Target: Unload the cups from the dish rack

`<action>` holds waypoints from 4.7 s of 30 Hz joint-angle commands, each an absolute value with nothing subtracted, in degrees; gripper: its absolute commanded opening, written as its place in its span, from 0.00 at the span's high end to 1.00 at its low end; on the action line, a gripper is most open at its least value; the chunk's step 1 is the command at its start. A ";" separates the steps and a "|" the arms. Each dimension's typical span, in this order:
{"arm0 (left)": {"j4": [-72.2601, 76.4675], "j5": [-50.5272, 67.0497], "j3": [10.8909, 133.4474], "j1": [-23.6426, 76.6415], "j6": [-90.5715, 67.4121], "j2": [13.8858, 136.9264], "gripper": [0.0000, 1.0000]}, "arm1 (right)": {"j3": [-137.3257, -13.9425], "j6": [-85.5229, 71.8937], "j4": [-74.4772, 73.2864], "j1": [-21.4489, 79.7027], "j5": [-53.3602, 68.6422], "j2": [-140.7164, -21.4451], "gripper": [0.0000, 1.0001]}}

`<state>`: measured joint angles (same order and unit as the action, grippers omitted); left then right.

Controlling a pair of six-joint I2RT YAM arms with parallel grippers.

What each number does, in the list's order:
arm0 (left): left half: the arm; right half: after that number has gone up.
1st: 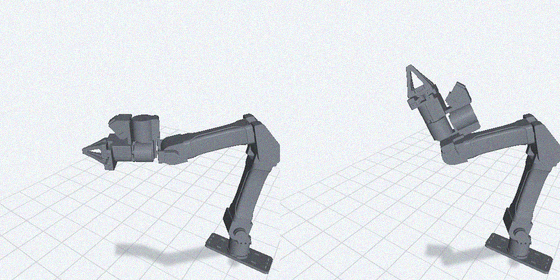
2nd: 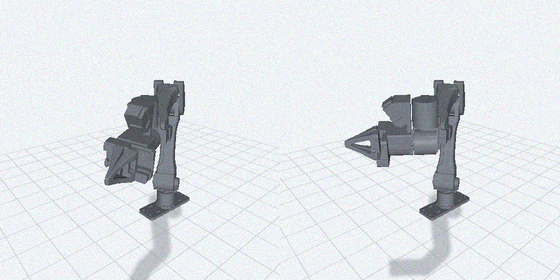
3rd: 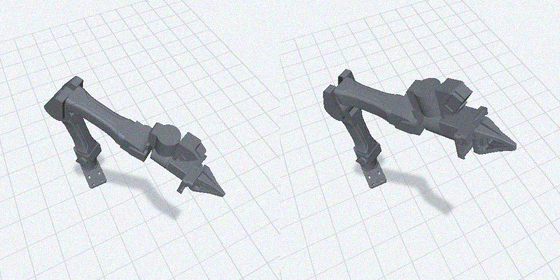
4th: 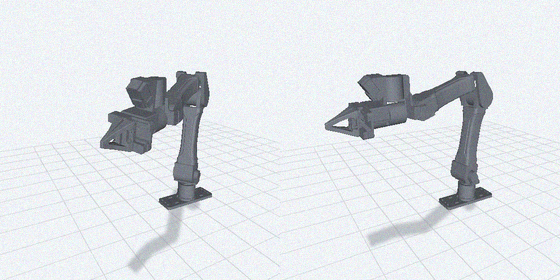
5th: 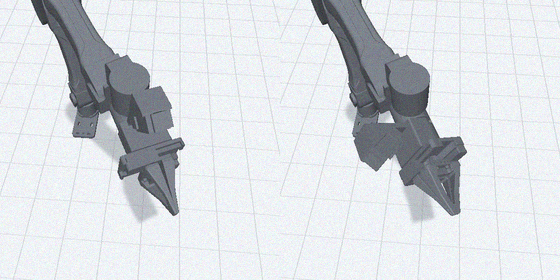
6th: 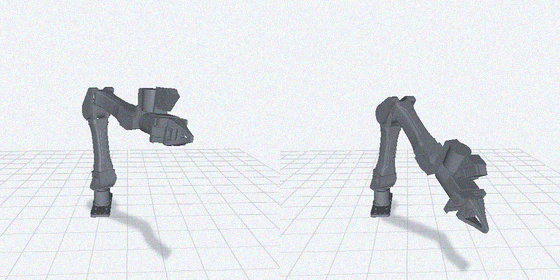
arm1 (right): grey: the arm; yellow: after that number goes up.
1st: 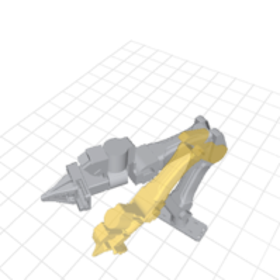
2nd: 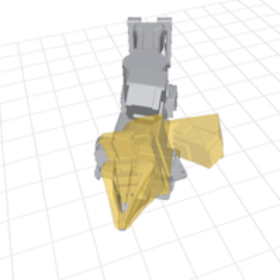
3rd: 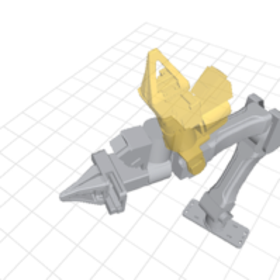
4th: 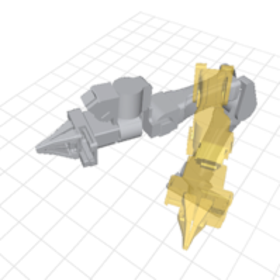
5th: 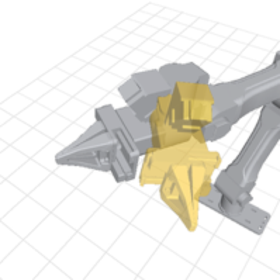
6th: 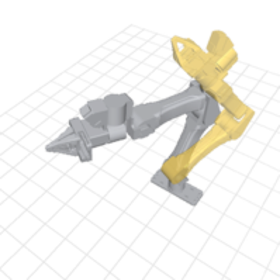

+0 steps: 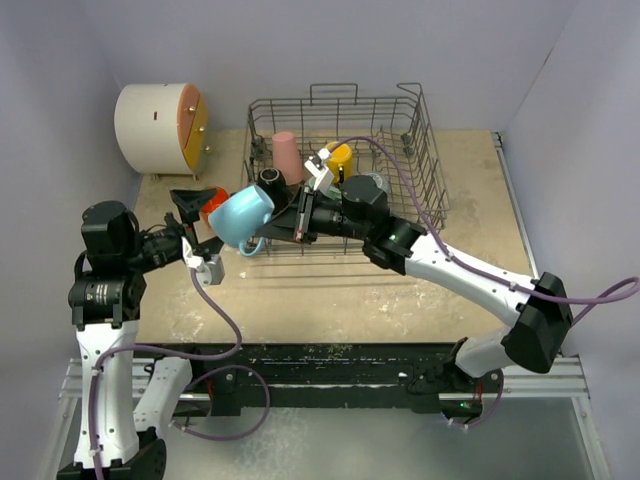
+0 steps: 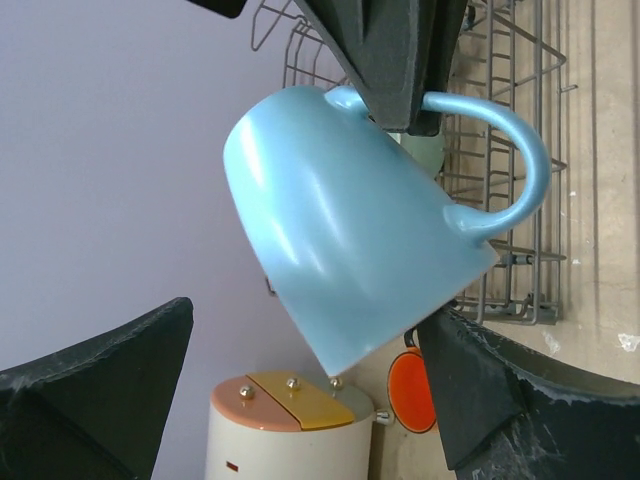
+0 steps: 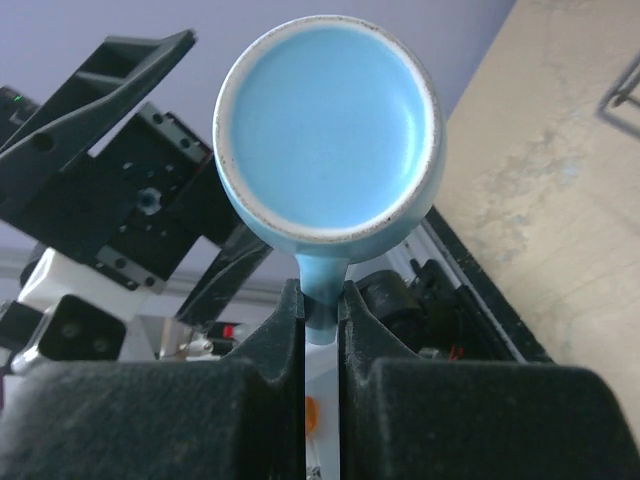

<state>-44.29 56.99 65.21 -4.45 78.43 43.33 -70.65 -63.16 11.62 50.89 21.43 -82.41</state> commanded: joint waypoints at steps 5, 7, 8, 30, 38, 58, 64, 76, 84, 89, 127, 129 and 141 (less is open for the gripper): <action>-42.25 59.37 61.81 -4.49 83.61 40.94 0.06 | -70.34 -68.93 27.73 53.27 25.14 -79.23 1.00; -40.32 59.42 61.10 -4.48 83.37 40.21 0.08 | -70.15 -70.00 29.19 53.92 25.66 -79.48 1.00; -38.70 59.41 60.46 -4.48 83.35 39.68 0.10 | -69.95 -70.54 29.71 54.48 25.80 -79.61 1.00; -57.51 53.10 70.13 -4.48 76.76 49.89 1.00 | -68.22 -61.27 7.91 56.56 14.93 -73.15 0.43; -63.00 44.50 74.27 -4.52 74.72 57.02 1.00 | -71.67 -52.62 -10.67 47.83 9.67 -65.43 0.33; -69.52 19.60 79.12 -4.66 67.92 78.69 1.00 | -85.58 -39.45 -39.68 42.77 -8.45 -62.19 0.18; -59.60 14.23 75.52 -4.57 60.31 85.84 1.00 | -86.40 -38.53 -42.22 42.39 -11.52 -62.49 0.17; -54.92 7.77 82.64 -6.17 53.23 101.88 1.00 | -88.75 -35.83 -45.09 40.23 -13.86 -65.29 0.14; -54.15 3.04 92.87 -12.90 57.59 108.72 1.00 | -88.10 -35.25 -44.44 39.11 -13.64 -66.04 0.14; -53.09 3.01 96.30 -13.91 56.72 113.47 1.00 | -87.72 -34.70 -44.25 37.82 -12.92 -67.17 0.14; -72.17 31.82 102.79 -11.60 53.49 92.37 0.01 | -98.83 -17.61 -36.86 22.87 -10.22 -101.87 0.08; -72.27 33.31 100.59 -10.20 52.35 90.46 0.01 | -100.16 -16.79 -37.56 22.77 -11.99 -104.24 0.10; -68.99 35.31 92.51 -3.43 47.16 83.84 0.01 | -100.32 -14.96 -37.38 22.71 -17.22 -109.55 0.42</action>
